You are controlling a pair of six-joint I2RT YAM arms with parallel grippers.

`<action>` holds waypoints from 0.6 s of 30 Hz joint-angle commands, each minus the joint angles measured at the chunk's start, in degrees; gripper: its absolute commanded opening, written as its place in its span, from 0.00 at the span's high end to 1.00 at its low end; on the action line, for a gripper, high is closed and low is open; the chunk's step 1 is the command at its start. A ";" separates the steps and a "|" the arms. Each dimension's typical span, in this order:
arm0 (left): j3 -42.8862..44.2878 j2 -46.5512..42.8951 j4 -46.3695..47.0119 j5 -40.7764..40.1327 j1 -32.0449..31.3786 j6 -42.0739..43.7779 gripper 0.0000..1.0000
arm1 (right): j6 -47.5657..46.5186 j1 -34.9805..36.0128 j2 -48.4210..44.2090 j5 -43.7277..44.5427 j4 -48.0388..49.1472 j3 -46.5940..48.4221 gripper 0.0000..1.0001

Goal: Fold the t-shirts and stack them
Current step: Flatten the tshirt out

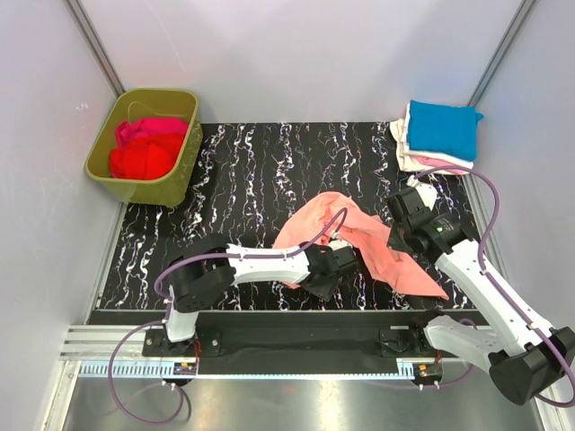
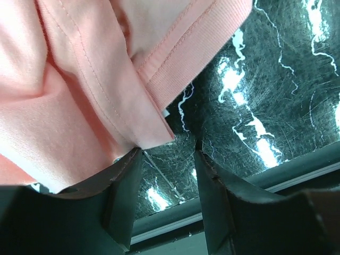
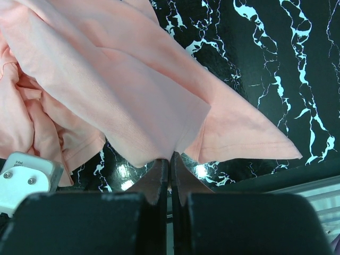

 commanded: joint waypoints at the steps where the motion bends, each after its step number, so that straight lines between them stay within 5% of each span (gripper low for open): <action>1: 0.71 -0.49 1.34 -4.84 -0.03 -1.09 0.51 | -0.53 -0.46 -1.37 -0.33 1.81 -0.12 1.00; 18: 4.76 1.16 -0.77 -6.96 -0.12 1.11 0.43 | -1.06 -0.55 -0.84 -0.94 2.95 -0.82 1.00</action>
